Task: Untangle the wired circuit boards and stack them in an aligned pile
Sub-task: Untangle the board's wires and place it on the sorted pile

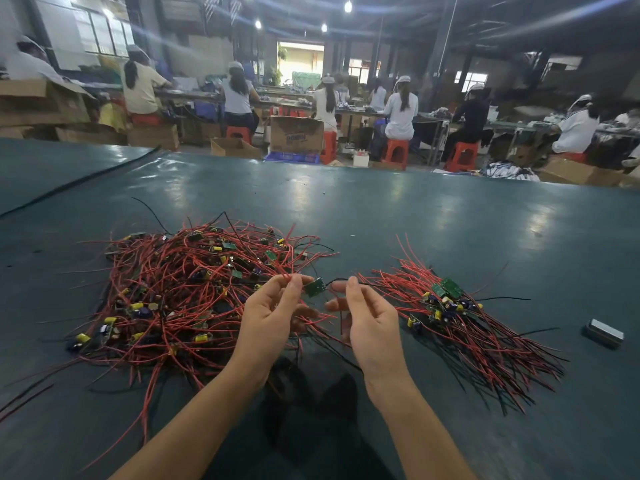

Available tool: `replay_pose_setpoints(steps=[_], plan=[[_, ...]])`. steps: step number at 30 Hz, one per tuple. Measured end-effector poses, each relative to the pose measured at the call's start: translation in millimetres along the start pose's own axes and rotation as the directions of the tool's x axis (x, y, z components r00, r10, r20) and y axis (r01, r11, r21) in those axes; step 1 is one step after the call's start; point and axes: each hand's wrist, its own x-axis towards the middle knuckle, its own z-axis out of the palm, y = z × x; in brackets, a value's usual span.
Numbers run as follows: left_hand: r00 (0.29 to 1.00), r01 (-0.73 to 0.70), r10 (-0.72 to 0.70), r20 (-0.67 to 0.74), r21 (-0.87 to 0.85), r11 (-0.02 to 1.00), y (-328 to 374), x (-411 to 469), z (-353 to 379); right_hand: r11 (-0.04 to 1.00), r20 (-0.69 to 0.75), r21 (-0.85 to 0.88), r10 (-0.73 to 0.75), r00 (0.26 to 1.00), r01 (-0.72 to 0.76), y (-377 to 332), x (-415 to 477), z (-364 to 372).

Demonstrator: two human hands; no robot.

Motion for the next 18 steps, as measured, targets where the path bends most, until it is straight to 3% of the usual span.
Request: replay_pose_setpoints(steps=[3, 7, 9, 14, 18], plan=[[1.0, 0.001, -0.001, 0.0, -0.052, 0.999, 1.1, -2.0, 3.5, 0.99, -0.01, -0.038, -0.135, 0.991, 0.135, 1.0, -3.3, 2.9], [0.998, 0.022, -0.031, -0.051, -0.161, 0.987, 2.5, 0.1, 1.1, 0.975, -0.066, -0.159, -0.165, 0.984, 0.153, 7.9, -5.4, 4.1], [0.996, 0.018, -0.035, -0.079, -0.213, 0.977, 4.2, 1.5, 0.5, 0.97, -0.012, -0.187, -0.16, 0.987, 0.155, 10.5, -8.6, 8.3], [0.999, 0.009, -0.019, -0.05, -0.2, 0.98, 3.9, 2.4, 2.5, 0.988, 0.083, 0.136, 0.061, 0.995, -0.071, 9.2, -13.7, 22.3], [1.0, -0.004, 0.002, -0.01, -0.21, 0.978, 2.5, -0.9, 5.4, 0.944, -0.022, 0.31, 0.13, 0.991, -0.117, 5.2, -13.9, 23.8]])
